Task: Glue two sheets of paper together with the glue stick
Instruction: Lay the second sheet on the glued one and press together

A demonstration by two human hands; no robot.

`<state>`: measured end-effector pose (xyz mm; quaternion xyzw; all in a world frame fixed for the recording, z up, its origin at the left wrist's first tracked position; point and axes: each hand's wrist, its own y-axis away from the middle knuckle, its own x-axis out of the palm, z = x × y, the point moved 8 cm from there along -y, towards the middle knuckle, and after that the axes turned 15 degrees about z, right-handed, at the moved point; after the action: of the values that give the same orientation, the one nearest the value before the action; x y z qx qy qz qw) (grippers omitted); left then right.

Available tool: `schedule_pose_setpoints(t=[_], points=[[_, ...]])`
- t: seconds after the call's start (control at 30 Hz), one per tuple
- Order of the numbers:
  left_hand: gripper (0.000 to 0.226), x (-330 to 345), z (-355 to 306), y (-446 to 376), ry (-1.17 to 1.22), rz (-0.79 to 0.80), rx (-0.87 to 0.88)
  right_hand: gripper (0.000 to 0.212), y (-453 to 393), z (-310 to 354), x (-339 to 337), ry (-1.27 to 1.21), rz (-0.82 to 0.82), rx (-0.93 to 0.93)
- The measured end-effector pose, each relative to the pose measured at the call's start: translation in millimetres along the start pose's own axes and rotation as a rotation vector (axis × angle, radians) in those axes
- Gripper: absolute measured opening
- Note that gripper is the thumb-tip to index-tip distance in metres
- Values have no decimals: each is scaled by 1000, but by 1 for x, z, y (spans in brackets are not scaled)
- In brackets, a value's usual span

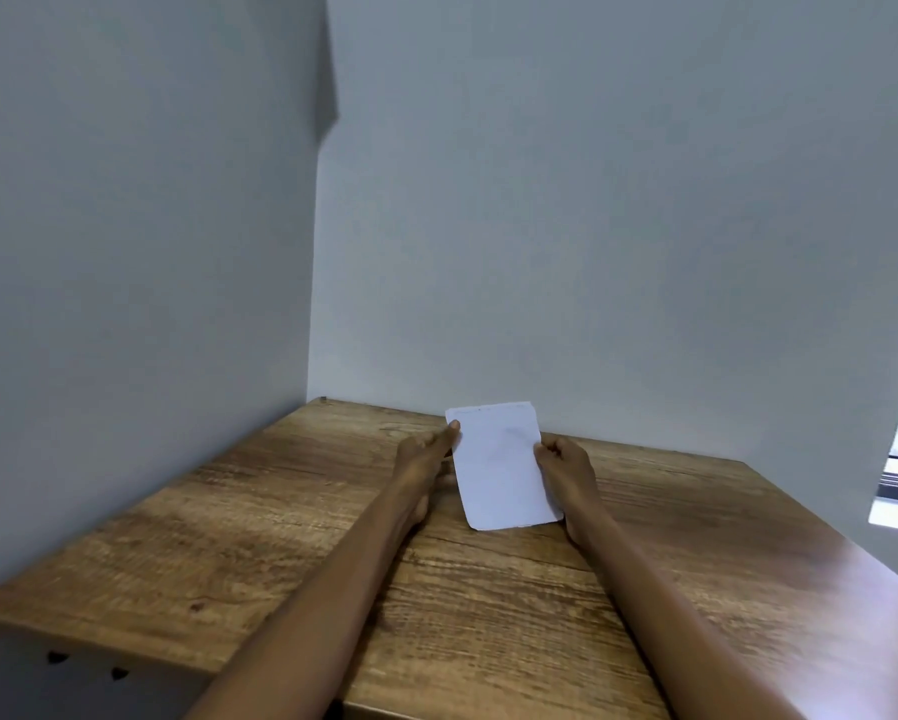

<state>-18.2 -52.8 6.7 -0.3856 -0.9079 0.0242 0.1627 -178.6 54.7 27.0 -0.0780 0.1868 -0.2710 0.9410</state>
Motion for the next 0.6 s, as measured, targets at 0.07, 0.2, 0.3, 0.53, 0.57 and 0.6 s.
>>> schedule_pose_setpoints(t=[0.07, 0.2, 0.3, 0.53, 0.57, 0.6], points=[[18, -7, -2, 1, 86, -40, 34, 17, 0, -1, -1, 8, -7, 8], [12, -10, -3, 3, 67, -58, 26, 17, 1, -2, 0, 11, 8, 12], [14, -10, -4, 5, 51, -71, 33, 18, 2, -2, 0, 3, 15, 12], [14, -5, -3, 4, -90, -23, 19, 24, 6, 2, -8, 102, -46, -21], [15, -5, -3, 4, -102, -27, 18, 25, 7, 3, -8, 122, -48, -24], [16, -5, -3, 4, -114, -35, 17, 26, 8, 4, -8, 136, -44, -27]])
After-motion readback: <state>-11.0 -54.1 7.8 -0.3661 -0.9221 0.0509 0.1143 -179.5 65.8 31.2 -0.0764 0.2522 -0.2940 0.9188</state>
